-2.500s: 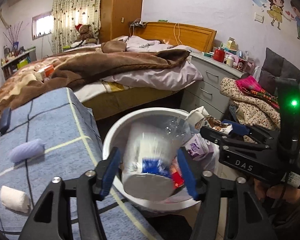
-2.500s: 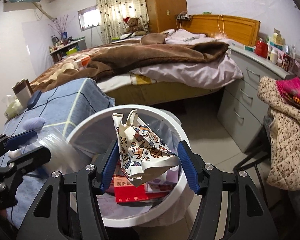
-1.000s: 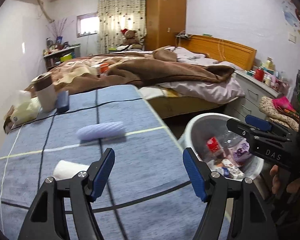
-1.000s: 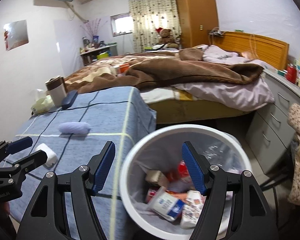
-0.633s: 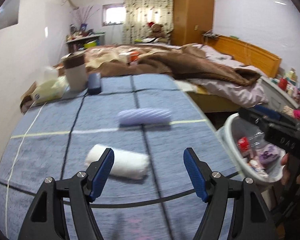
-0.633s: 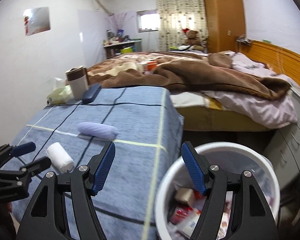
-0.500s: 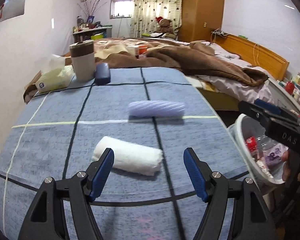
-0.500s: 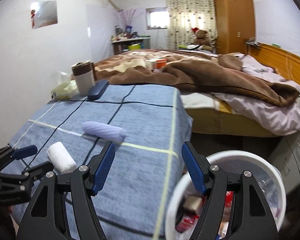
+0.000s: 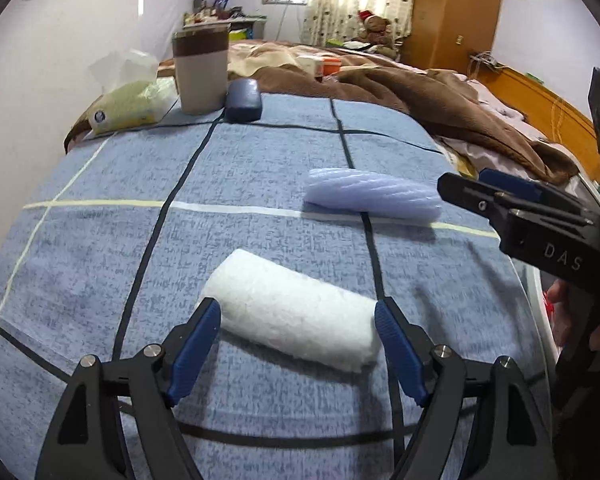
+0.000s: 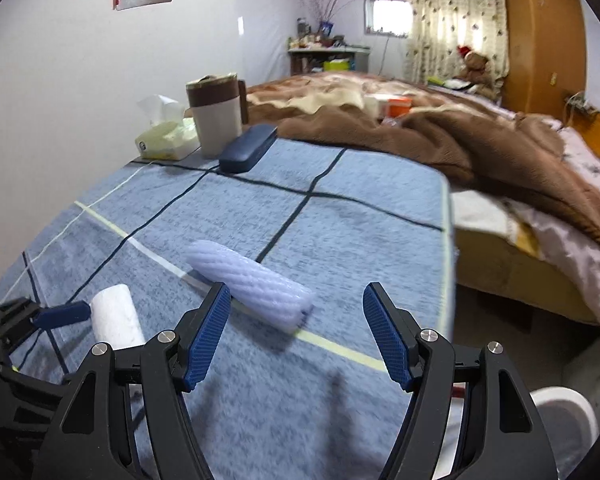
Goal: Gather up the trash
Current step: 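Grasp the white towel roll with the left tool while the right tool grasps the foam sleeve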
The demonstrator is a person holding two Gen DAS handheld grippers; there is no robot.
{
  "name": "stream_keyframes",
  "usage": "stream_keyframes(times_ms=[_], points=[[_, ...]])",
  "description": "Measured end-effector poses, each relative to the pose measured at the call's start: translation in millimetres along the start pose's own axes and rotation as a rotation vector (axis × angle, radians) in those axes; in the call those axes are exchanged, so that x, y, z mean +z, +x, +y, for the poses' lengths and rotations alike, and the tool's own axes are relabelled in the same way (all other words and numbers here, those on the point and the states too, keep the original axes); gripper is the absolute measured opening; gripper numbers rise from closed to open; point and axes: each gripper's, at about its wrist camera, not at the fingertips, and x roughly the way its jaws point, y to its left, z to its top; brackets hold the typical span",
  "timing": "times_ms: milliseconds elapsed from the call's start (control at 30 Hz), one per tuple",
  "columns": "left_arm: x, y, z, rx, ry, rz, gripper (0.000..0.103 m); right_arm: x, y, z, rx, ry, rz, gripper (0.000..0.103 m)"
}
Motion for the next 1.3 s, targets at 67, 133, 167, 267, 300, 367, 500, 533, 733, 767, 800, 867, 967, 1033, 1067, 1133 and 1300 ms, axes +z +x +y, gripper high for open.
stream_keyframes(times_ms=[67, 133, 167, 267, 300, 367, 500, 533, 733, 767, 800, 867, 967, 1033, 1067, 1133, 1300], points=[[0, 5, -1, 0.01, -0.007, 0.014, 0.082, 1, 5, 2, 0.012, -0.006, 0.009, 0.07], [-2, 7, -4, 0.013, 0.018, 0.01, 0.085, 3, 10, 6, 0.033, -0.029, 0.016, 0.07], [-3, 8, -5, 0.018, 0.026, 0.02, 0.085, 4, 13, 11, 0.039, -0.055, 0.022, 0.07], [-4, 6, -5, 0.015, 0.047, 0.025, 0.085, 5, 23, 17, 0.034, -0.104, 0.052, 0.07], [-4, 5, -5, 0.014, 0.057, 0.027, 0.085, 5, 25, 21, 0.033, -0.123, 0.058, 0.07], [-8, 2, -5, 0.002, 0.091, 0.021, 0.085, 4, 29, 24, 0.036, -0.145, 0.078, 0.07], [-10, 5, 8, -0.042, 0.066, 0.054, 0.085, 5, 34, 26, 0.027, -0.147, 0.102, 0.07], [-10, 4, 10, -0.035, 0.071, 0.049, 0.085, 5, 34, 25, 0.026, -0.141, 0.103, 0.07], [-11, -6, 30, 0.015, 0.069, 0.034, 0.085, 4, 35, 26, 0.035, -0.117, 0.123, 0.046], [-12, -8, 34, 0.025, 0.066, 0.029, 0.085, 3, 34, 29, 0.043, -0.125, 0.126, 0.042], [-12, -9, 41, 0.036, 0.056, 0.028, 0.085, 2, 35, 31, 0.048, -0.13, 0.129, 0.04], [-11, -11, 53, 0.056, 0.023, 0.026, 0.085, 0, 36, 36, 0.06, -0.142, 0.135, 0.036], [-9, -15, 66, 0.068, -0.023, 0.01, 0.085, 0, 37, 40, 0.047, -0.139, 0.14, 0.033], [-5, -17, 73, 0.061, -0.063, -0.004, 0.085, -1, 35, 40, 0.035, -0.116, 0.144, 0.031], [-4, -17, 74, 0.039, -0.084, -0.008, 0.085, -2, 33, 39, 0.03, -0.094, 0.143, 0.03], [0, -18, 73, -0.009, -0.112, -0.022, 0.085, -3, 32, 36, 0.02, -0.059, 0.142, 0.029], [12, -1, 58, -0.036, -0.104, -0.008, 0.085, -6, 28, 34, -0.001, -0.025, 0.13, 0.029]])
